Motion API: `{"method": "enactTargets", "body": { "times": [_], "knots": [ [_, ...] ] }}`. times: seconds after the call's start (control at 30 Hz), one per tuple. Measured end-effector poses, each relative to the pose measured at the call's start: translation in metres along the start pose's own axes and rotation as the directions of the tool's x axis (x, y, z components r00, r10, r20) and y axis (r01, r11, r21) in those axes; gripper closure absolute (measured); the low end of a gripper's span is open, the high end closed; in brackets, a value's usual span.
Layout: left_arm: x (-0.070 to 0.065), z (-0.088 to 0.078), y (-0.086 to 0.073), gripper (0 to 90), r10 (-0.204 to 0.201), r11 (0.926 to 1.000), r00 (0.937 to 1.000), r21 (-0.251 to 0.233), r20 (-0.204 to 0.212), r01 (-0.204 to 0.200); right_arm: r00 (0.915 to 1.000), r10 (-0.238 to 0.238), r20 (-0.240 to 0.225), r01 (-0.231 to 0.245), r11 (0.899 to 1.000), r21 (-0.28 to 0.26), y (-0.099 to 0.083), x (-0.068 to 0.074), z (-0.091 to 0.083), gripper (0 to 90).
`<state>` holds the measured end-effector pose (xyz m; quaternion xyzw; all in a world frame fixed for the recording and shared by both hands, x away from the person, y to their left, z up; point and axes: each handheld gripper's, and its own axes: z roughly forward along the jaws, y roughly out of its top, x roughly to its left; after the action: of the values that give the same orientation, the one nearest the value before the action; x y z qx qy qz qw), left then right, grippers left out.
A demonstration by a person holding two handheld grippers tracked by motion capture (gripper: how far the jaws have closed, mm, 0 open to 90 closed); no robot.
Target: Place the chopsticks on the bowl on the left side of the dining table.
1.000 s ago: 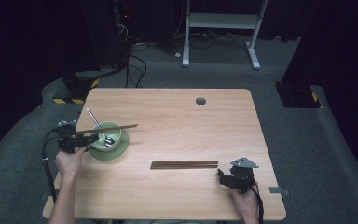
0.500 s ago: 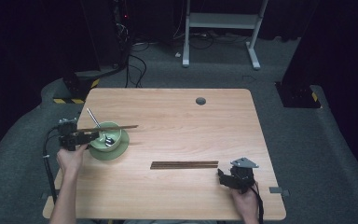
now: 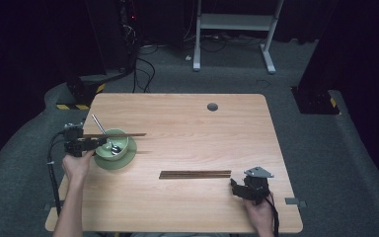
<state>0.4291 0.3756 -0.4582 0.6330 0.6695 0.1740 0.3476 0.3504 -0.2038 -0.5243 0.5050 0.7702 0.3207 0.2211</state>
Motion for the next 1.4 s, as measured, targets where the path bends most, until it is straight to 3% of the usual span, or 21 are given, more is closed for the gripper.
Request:
{"method": "enactTargets", "body": {
  "times": [0.4,0.73,1.0,1.2,1.3,1.4],
  "knots": [
    [0.002,0.006,0.0,28.9,-0.017,0.9999,0.9998,-0.001,0.004,0.017,1.0,0.0,0.0,0.0,1.0,0.0,0.0,0.0,0.0,22.1],
    [0.001,0.0,0.0,27.4,0.009,0.9999,1.0,-0.006,-0.005,-0.009,1.0,0.0,0.001,0.0,1.0,0.0,0.0,0.0,0.0,22.1],
    [-0.004,-0.023,-0.001,26.2,0.025,0.9963,0.9993,-0.083,0.029,-0.023,1.0,0.0,0.0,0.0,1.0,0.0,0.0,0.0,0.0,22.1],
    [-0.011,-0.037,-0.002,27.3,0.02,0.9915,0.9974,-0.129,0.069,-0.011,1.0,0.0,0.0,0.0,1.0,0.0,0.0,0.0,0.0,22.1],
    [-0.018,-0.041,-0.002,26.9,0.038,0.9878,0.9974,-0.153,0.061,-0.029,1.0,0.0,0.001,0.0,1.0,0.0,0.0,0.0,0.0,22.1],
    [-0.024,-0.043,-0.001,26.5,0.053,0.9837,0.9953,-0.176,0.081,-0.038,1.0,0.0,0.0,0.0,1.0,0.0,0.0,0.0,0.0,22.1]
  ]
}}
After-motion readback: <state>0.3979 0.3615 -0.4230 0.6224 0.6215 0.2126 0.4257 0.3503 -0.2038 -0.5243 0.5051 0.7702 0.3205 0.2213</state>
